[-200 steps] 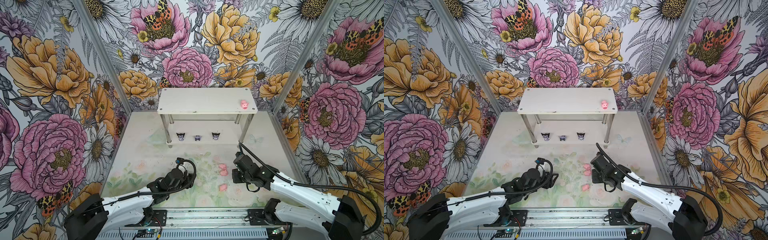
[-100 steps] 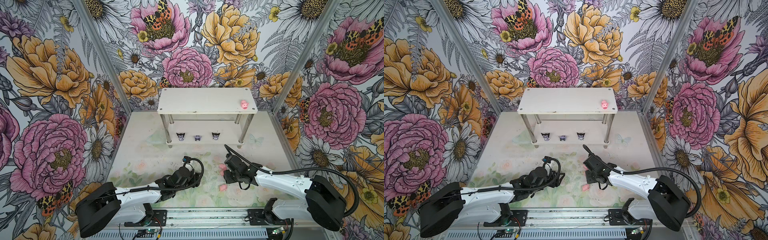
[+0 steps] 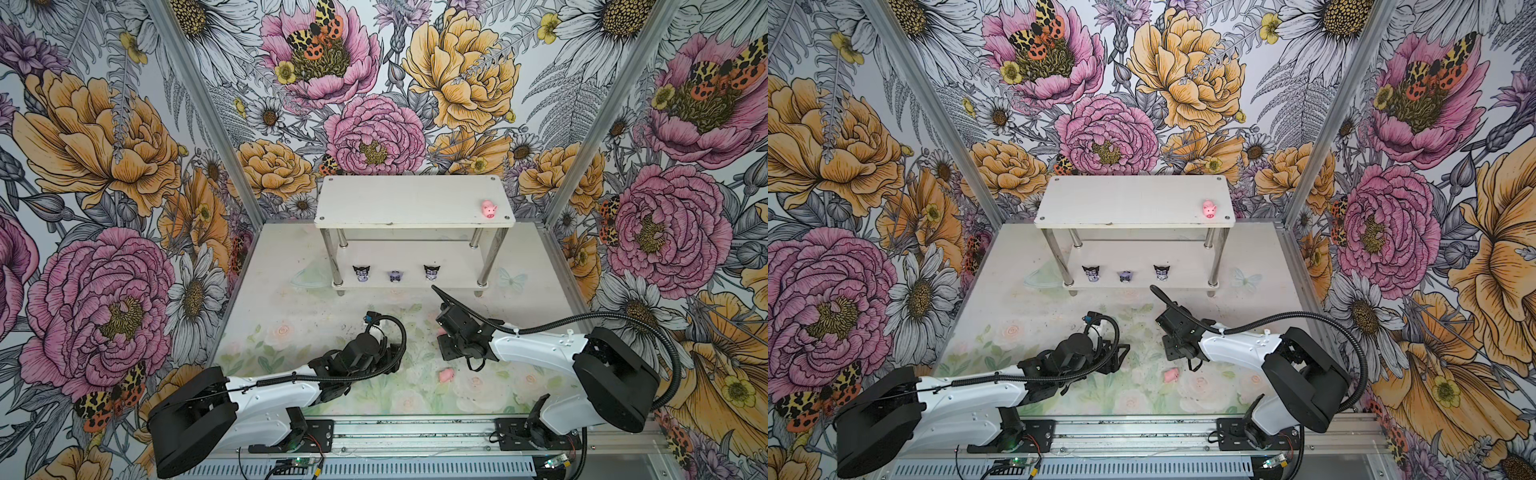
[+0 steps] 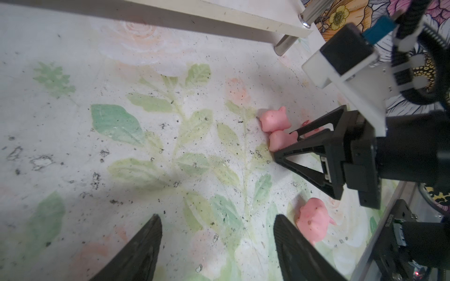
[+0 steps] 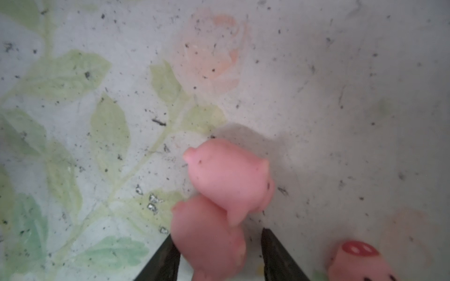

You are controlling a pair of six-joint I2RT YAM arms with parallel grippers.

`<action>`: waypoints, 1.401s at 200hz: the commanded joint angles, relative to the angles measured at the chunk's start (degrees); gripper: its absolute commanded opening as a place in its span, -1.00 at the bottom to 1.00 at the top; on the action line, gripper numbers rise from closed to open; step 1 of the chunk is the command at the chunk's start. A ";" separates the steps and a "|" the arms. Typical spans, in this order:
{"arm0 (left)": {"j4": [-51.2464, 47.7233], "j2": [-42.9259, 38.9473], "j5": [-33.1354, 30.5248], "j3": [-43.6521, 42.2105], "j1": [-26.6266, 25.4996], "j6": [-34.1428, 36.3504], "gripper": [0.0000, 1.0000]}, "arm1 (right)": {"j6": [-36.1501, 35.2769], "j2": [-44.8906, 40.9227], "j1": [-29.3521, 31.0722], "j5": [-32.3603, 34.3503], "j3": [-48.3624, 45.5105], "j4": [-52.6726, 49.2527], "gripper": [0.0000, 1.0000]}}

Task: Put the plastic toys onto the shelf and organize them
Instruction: 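Close the right gripper on another pink pig, then lift the held pig with the right gripper toward the shelf top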

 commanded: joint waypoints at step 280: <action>-5.23 -14.88 0.92 -5.94 7.42 0.16 0.51 | -8.40 -0.57 -7.21 11.87 77.16 -43.86 -0.62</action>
